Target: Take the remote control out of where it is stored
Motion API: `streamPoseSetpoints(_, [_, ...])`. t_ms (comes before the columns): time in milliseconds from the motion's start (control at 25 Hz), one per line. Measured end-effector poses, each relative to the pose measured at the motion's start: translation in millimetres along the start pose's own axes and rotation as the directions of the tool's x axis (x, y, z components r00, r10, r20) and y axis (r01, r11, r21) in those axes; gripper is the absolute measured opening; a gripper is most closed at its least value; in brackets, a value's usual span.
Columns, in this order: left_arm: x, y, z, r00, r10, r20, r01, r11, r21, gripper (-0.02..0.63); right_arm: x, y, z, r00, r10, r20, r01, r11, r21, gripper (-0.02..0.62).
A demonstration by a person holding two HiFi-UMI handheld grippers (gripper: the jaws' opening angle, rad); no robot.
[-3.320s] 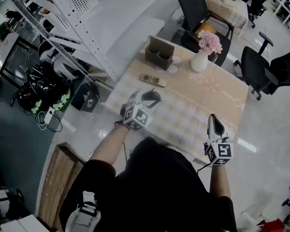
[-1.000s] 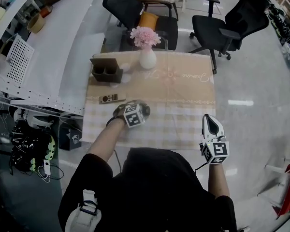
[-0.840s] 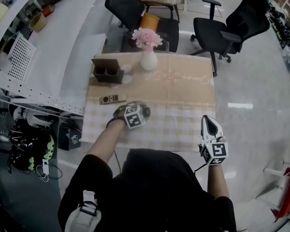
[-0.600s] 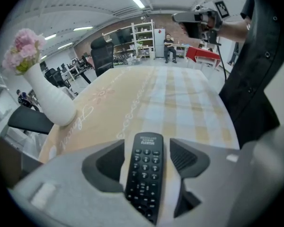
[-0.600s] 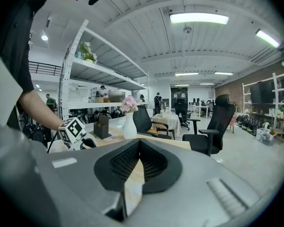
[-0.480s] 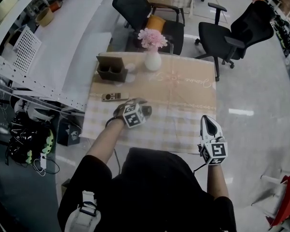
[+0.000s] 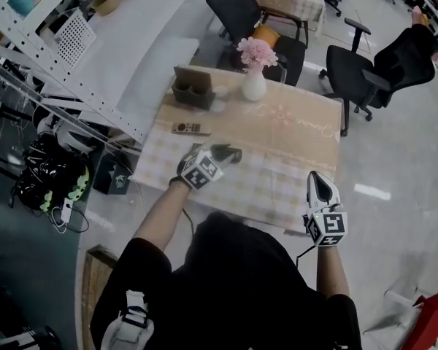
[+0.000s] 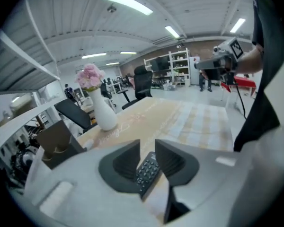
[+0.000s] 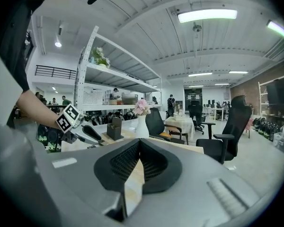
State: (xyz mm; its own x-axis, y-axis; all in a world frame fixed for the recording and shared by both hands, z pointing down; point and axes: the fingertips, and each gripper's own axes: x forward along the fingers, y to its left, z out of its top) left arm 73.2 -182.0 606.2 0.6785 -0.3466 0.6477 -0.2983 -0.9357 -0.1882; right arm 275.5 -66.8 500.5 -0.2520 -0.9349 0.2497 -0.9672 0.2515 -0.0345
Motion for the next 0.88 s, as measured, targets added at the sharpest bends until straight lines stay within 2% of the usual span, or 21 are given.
streamPoseSetpoints(240, [-54.5, 3.1, 6.2, 0.986, 0.142, 0.081, -0.132, 0.984, -0.118, 0.068, 10.6, 28.8, 10.9, 0.995, 0.102, 0.021, -0.101, 0.994, -0.034, 0.005])
streamPoseSetpoints(480, [-103.3, 12.7, -6.9, 0.950, 0.269, 0.159, -0.212, 0.929, -0.303, 0.039, 23.0, 65.6, 18.2, 0.981, 0.190, 0.032, -0.187, 0.980, -0.064, 0.005])
streamPoseSetpoints(560, [-122.1, 19.0, -7.3, 0.929, 0.316, 0.195, -0.235, 0.907, -0.351, 0.029, 27.1, 75.2, 19.9, 0.978, 0.204, 0.035, -0.201, 0.977, -0.070, 0.005])
streamPoseSetpoints(680, [-152.6, 29.2, -5.7, 0.883, 0.394, 0.254, -0.273, 0.873, -0.404, 0.014, 33.8, 88.2, 21.8, 0.976, 0.215, 0.042, -0.211, 0.975, -0.075, 0.005])
streamPoseSetpoints(880, [-200.5, 38.4, -11.0, 0.818, 0.484, 0.312, -0.318, 0.831, -0.457, 0.006, 48.6, 114.2, 24.1, 0.974, 0.218, 0.055, -0.215, 0.975, -0.064, 0.005])
